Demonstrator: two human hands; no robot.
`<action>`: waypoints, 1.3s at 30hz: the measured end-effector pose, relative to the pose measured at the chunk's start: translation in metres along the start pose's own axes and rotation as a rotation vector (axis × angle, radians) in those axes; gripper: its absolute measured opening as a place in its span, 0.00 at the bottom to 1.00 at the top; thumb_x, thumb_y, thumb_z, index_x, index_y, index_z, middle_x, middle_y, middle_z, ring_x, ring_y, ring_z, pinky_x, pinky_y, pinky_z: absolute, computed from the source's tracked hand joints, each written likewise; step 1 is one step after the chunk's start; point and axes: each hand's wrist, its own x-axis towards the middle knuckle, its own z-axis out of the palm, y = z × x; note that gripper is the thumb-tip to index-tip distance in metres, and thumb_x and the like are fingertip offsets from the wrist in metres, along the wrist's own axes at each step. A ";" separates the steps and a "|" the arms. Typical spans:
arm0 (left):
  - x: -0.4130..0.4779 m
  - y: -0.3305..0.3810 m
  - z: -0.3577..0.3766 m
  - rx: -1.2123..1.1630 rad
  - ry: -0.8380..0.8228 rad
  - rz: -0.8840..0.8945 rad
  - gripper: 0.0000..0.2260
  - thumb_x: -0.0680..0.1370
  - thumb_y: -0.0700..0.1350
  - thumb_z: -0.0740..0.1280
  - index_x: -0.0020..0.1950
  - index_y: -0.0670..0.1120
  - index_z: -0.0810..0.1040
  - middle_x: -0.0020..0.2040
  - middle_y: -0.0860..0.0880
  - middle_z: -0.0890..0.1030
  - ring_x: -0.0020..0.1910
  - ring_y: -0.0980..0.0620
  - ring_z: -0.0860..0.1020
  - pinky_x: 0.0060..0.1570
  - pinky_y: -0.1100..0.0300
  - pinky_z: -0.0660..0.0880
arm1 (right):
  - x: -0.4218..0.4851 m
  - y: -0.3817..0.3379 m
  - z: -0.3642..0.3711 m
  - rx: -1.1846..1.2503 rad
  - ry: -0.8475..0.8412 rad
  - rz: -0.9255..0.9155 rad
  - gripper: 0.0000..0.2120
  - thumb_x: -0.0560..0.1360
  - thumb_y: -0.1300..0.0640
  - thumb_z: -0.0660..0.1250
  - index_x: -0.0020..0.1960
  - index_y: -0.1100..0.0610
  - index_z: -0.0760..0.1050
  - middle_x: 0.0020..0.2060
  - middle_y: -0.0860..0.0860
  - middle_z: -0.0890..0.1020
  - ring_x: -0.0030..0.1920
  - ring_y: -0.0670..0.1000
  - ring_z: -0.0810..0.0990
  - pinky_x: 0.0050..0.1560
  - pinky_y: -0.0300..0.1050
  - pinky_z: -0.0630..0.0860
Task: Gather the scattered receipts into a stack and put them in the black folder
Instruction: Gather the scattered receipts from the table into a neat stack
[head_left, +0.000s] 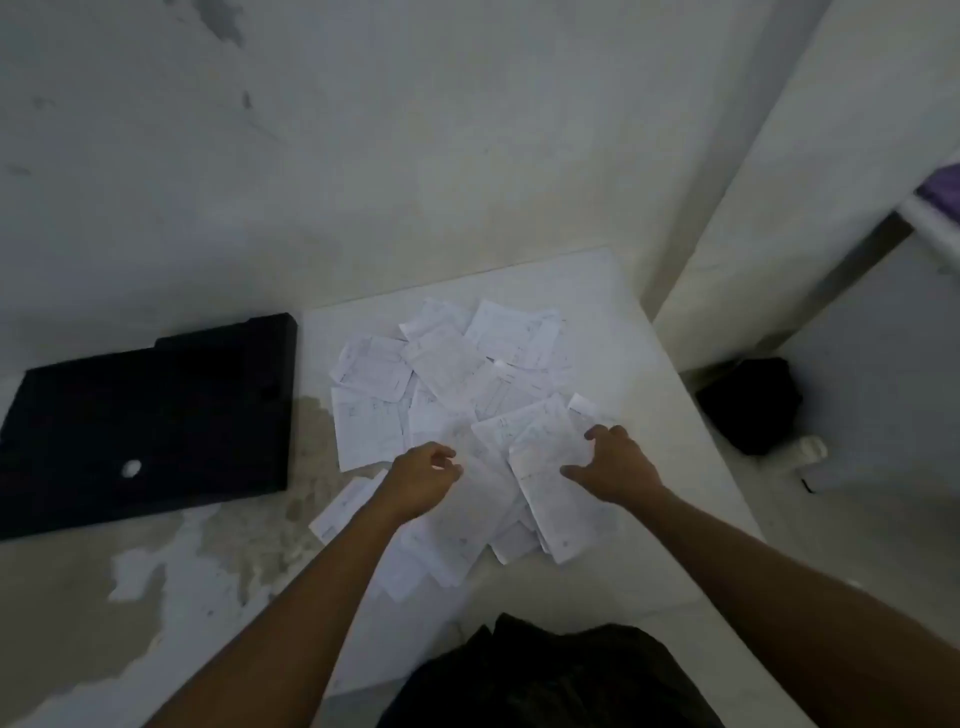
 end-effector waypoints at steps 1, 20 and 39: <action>-0.001 0.001 0.006 -0.008 -0.007 -0.039 0.18 0.77 0.49 0.66 0.66 0.46 0.74 0.64 0.46 0.77 0.61 0.50 0.75 0.53 0.61 0.70 | 0.000 0.003 0.005 -0.039 0.003 0.027 0.42 0.67 0.36 0.72 0.72 0.56 0.62 0.68 0.57 0.67 0.67 0.60 0.70 0.63 0.58 0.73; -0.017 -0.037 0.059 -0.145 0.045 -0.177 0.21 0.78 0.45 0.66 0.70 0.47 0.69 0.71 0.48 0.69 0.69 0.47 0.68 0.68 0.55 0.63 | 0.015 0.041 0.008 0.395 0.044 0.045 0.08 0.72 0.61 0.72 0.49 0.55 0.76 0.40 0.48 0.80 0.41 0.49 0.78 0.38 0.36 0.72; 0.013 -0.046 0.066 0.342 0.322 -0.252 0.48 0.58 0.58 0.79 0.71 0.48 0.60 0.67 0.43 0.67 0.65 0.42 0.66 0.56 0.47 0.72 | 0.009 0.025 0.007 0.746 -0.054 0.190 0.11 0.80 0.57 0.60 0.55 0.61 0.77 0.51 0.61 0.81 0.52 0.63 0.79 0.59 0.62 0.77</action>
